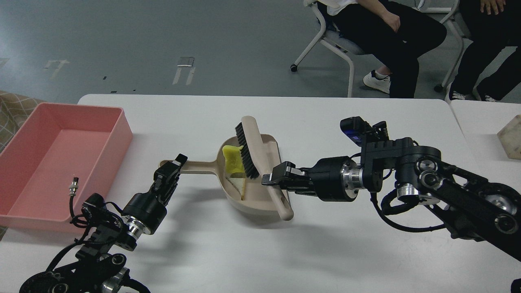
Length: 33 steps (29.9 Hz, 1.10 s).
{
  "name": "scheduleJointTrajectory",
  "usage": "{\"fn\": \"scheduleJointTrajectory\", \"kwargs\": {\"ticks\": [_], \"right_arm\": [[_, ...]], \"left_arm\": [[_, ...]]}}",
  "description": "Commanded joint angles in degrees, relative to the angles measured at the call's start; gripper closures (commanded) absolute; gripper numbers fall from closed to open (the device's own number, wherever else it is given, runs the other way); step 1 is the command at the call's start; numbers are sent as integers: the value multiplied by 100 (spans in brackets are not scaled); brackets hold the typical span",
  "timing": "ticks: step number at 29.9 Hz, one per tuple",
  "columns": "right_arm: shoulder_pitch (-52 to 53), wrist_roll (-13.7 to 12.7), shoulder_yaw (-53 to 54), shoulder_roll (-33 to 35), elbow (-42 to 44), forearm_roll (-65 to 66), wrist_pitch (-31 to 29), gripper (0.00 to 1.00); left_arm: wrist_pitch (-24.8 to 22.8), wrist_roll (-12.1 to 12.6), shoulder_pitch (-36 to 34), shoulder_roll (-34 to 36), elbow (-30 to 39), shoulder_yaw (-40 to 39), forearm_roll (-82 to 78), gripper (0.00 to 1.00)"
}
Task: Sweep and dump garbage into bin
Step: 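Sweep again with the brush, pushing debris deeper into the dustpan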
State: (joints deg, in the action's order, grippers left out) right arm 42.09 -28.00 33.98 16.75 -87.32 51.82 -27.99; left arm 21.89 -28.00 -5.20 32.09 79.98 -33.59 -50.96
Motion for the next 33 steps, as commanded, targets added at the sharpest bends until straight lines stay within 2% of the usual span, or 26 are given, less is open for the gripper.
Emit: {"fn": "scheduleJointTrajectory", "kwargs": {"ticks": [1, 24, 33], "right_arm": [[63, 0, -5, -347, 373, 161, -1, 100], [388, 0, 329, -383, 1727, 232, -1, 100], [397, 0, 320, -436, 1868, 232, -1, 100]], "left_arm": [[-1, 0, -8, -10, 0, 2, -1, 82], [-1, 0, -52, -19, 0, -16, -1, 82], [-1, 0, -87, -19, 0, -33, 8, 82]]}}
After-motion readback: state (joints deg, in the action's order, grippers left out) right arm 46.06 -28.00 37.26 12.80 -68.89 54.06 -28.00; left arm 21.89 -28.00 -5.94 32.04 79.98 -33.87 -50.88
